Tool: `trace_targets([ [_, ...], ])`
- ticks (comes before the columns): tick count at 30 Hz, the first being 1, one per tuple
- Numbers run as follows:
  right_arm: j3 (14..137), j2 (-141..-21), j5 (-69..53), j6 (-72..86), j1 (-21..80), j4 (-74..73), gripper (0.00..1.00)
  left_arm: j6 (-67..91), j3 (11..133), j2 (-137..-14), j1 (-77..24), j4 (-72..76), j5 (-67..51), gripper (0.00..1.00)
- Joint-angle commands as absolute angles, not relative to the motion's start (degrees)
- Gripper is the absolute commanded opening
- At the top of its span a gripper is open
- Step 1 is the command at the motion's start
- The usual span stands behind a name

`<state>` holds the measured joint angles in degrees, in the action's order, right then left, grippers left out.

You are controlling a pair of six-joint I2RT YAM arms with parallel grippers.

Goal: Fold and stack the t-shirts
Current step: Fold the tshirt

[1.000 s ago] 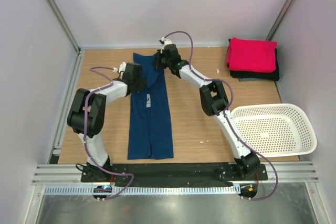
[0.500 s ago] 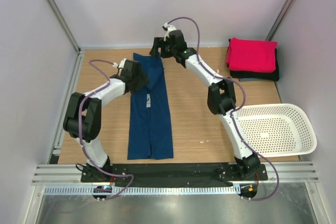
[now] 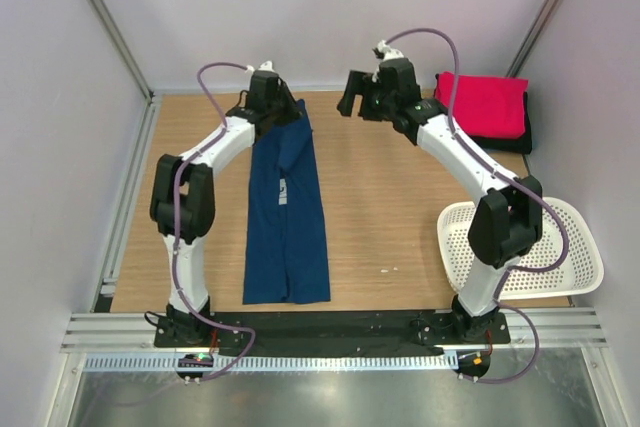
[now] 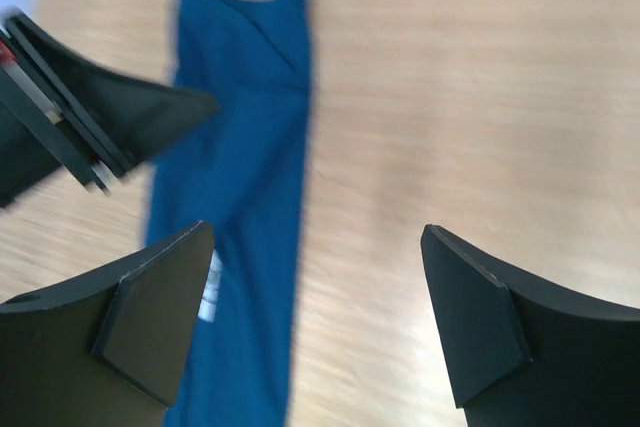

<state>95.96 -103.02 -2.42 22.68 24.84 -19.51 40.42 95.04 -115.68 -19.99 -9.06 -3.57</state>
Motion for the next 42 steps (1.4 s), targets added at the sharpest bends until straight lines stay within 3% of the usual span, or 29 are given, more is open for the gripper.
trace_targets([
  [1,86.5,-99.3,2.0,24.3,24.2,-19.9,0.91,41.1,96.8,-122.1,-20.1,-8.7,-5.5,0.17],
  [9,76.7,-95.1,-2.9,25.0,24.1,-19.8,0.92,43.5,95.9,-128.5,-20.0,-7.1,-2.5,0.13],
  [14,73.2,-93.2,-11.2,24.6,25.0,-19.2,0.93,41.4,94.3,-125.3,-20.0,-7.9,-4.5,0.16],
  [17,70.2,-91.5,-13.5,24.6,28.1,-19.6,0.94,37.4,93.5,-117.5,-19.9,-11.0,-5.5,0.3],
  [19,67.6,-90.4,-13.7,25.3,30.7,-20.3,0.94,35.2,92.9,-109.9,-19.9,-14.4,-5.1,0.48],
  [22,64.3,-90.1,-13.7,27.1,36.9,-20.2,0.94,36.7,86.8,-97.9,-19.9,-21.5,-2.6,0.59],
  [27,62.0,-91.1,-13.9,32.7,42.7,-21.6,0.93,42.8,69.3,-80.1,-19.9,-36.0,1.3,0.59],
  [35,52.3,-85.3,-12.9,46.8,51.0,-24.2,0.86,59.5,35.9,-47.0,-20.1,-48.3,-7.9,0.5],
  [42,43.2,-81.7,-9.0,63.4,63.4,-20.8,0.76,66.5,25.2,-31.8,-20.3,-61.2,-11.1,0.41],
])
